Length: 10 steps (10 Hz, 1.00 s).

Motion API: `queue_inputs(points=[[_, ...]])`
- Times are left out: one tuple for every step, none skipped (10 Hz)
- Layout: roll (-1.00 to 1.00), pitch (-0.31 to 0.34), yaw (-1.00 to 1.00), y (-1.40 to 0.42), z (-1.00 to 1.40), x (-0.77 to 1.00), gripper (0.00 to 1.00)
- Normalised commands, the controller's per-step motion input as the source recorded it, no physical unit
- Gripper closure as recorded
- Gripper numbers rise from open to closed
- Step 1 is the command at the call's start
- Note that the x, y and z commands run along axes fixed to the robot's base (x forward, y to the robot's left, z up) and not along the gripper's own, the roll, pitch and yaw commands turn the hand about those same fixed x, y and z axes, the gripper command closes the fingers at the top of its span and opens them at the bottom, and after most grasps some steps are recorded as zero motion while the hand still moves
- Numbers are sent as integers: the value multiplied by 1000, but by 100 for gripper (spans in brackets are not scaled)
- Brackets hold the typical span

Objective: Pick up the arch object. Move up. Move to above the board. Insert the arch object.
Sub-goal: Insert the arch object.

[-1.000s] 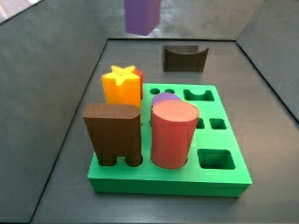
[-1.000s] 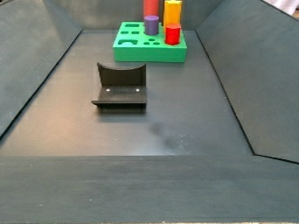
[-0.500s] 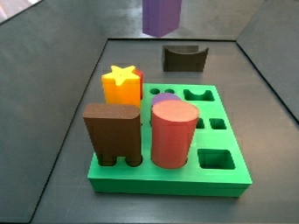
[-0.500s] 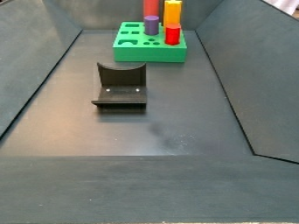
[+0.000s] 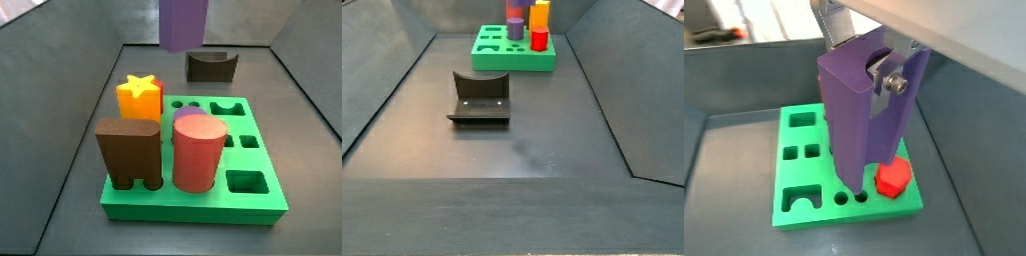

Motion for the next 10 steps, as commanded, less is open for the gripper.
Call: queue_inputs(points=[[99, 0, -971, 9, -334, 0, 100], [106, 1, -951, 9, -340, 0, 100], [91, 0, -674, 0, -260, 417, 100], [56, 0, -449, -20, -186, 706, 100], [37, 0, -291, -46, -166, 874, 100], [31, 0, -326, -46, -154, 834, 100], [30, 0, -649, 0, -140, 466, 100], [39, 0, -780, 0, -163, 300, 100], [41, 0, -797, 0, -180, 303, 100], [59, 0, -763, 0, -203, 320, 100]])
